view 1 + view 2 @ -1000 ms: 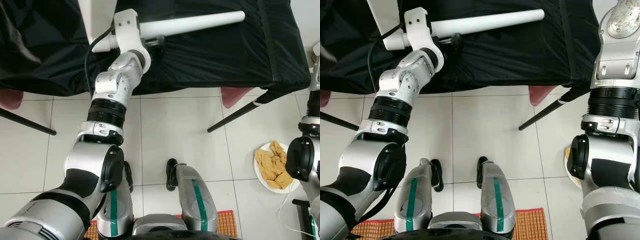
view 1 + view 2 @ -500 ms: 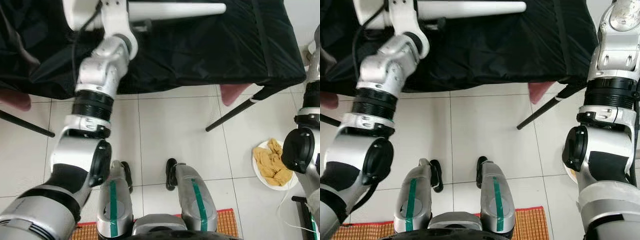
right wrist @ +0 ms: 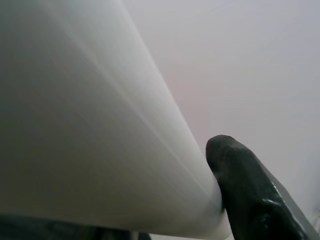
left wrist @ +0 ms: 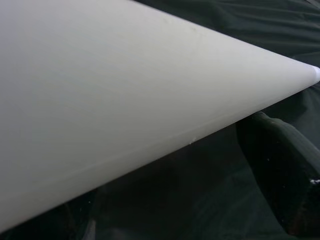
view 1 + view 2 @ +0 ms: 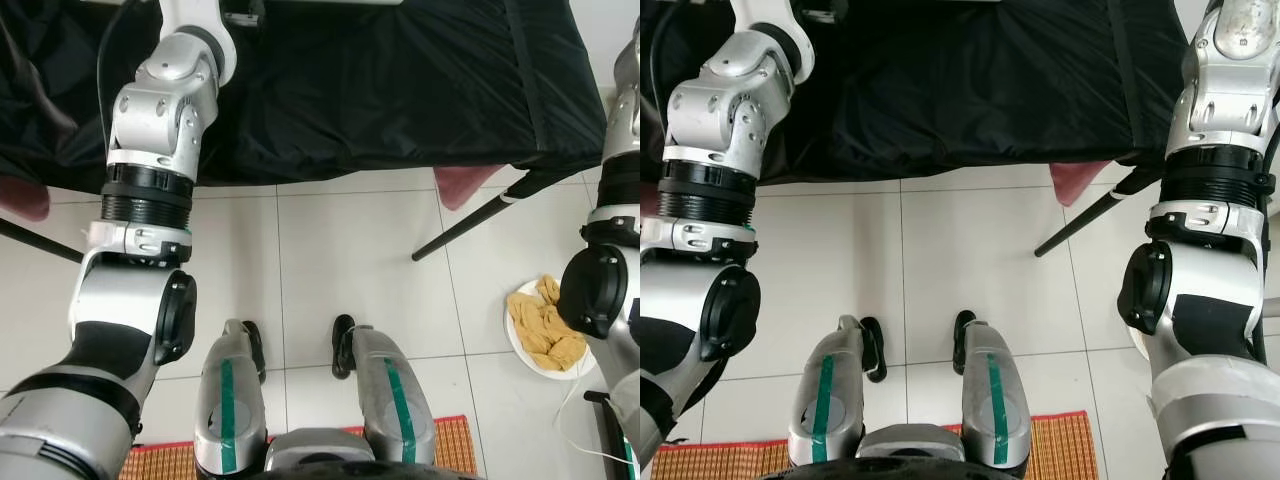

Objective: Building children table

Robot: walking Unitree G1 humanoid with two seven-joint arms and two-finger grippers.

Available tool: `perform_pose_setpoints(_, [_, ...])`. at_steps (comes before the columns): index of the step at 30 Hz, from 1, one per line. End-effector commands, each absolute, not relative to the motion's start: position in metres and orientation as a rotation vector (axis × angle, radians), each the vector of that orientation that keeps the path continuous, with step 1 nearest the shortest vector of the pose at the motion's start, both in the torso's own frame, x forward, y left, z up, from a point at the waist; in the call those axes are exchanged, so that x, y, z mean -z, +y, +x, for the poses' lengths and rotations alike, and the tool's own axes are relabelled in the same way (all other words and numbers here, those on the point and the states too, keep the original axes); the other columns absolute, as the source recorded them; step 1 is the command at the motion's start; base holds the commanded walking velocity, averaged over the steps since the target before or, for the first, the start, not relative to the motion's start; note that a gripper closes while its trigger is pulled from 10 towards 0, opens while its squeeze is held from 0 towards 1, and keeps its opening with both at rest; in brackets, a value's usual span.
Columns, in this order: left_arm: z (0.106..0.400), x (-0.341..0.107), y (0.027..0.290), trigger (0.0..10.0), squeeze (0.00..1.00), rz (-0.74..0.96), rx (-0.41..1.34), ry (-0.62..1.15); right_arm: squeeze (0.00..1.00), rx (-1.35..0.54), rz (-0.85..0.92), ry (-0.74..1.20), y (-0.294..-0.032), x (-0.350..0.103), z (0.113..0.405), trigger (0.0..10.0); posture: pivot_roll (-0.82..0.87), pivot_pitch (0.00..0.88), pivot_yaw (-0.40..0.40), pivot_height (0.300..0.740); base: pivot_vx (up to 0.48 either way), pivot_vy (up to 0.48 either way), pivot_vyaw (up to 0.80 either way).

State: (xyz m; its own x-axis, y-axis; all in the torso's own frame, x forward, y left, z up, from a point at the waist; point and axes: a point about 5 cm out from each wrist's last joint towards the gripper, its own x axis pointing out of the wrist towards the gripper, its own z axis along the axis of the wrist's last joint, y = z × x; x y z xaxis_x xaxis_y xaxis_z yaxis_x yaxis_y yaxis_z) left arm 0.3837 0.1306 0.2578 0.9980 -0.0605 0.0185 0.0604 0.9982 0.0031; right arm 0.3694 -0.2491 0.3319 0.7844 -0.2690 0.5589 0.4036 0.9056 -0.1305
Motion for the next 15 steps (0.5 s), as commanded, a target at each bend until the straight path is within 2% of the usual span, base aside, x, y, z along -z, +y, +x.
perform_pose_setpoints(1, [0.375,-0.294,0.189,10.0,0.00,-0.063,-0.179,-0.182,0.00,0.464,0.182,-0.412,-0.292,-0.311,0.369,0.0,0.09,0.134,0.011,0.740,0.000,0.000,0.00])
perform_pose_setpoints(8, [0.369,-0.324,0.185,10.0,0.00,-0.053,-0.117,-0.258,0.00,0.351,0.343,-0.368,-0.285,-0.305,0.376,0.0,0.09,0.134,0.010,0.740,0.000,0.000,0.00])
perform_pose_setpoints(15, [0.364,-0.345,0.182,10.0,0.00,-0.036,-0.079,-0.315,0.00,0.245,0.351,-0.354,-0.273,-0.307,0.381,0.0,0.09,0.133,0.009,0.740,0.000,0.000,0.00])
